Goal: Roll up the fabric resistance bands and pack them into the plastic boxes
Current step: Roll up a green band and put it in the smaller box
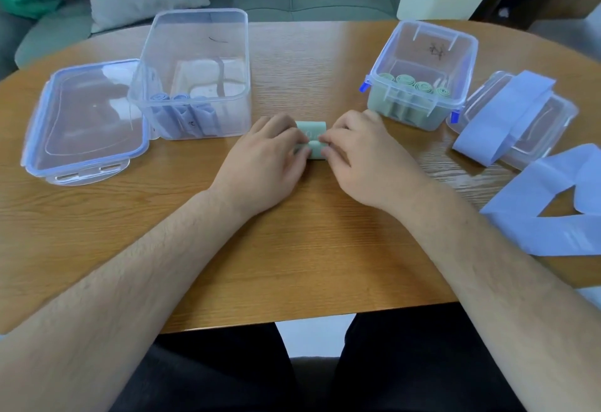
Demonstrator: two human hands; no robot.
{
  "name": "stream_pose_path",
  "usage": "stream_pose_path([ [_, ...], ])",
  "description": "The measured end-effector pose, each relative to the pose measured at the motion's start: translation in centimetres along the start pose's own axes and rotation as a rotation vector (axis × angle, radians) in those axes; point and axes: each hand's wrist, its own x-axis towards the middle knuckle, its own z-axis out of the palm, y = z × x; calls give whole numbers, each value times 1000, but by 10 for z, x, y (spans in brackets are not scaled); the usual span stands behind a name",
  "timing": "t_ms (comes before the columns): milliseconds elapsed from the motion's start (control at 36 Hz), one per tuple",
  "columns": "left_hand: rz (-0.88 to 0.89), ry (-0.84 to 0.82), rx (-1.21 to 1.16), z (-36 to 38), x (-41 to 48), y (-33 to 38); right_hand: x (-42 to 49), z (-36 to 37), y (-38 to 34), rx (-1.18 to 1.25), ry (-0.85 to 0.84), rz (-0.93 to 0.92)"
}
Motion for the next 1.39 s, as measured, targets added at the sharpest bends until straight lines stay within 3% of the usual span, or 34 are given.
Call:
stream_pose_path([
  [111,-14,-31,30,4,4,-4,2,-3,-6,-33,-55,32],
  [333,89,73,155,3,15,0,19,-2,5,-28,-72,60],
  [500,-37,-55,186,6,23,-3,32,6,11,-7,-102,55],
  [694,-54,-177,195,-11,26,11,19,-7,2,56,-42,28],
  [861,-46,-48,44,-30,-8,44,-23,-37,-25,169,6,8],
  [972,-80,53,-112,-40,-31,65,-52,-53,-52,353,62,121],
  [1056,-150,144,-253,-47,-45,76,-71,-53,-67,582,50,360],
  [1194,-186,124,-325,-50,-64,92,-86,-42,-86,1420,-182,648],
  [1389,-145,148,-346,-48,-68,89,-86,-46,-77,1561,-190,662],
])
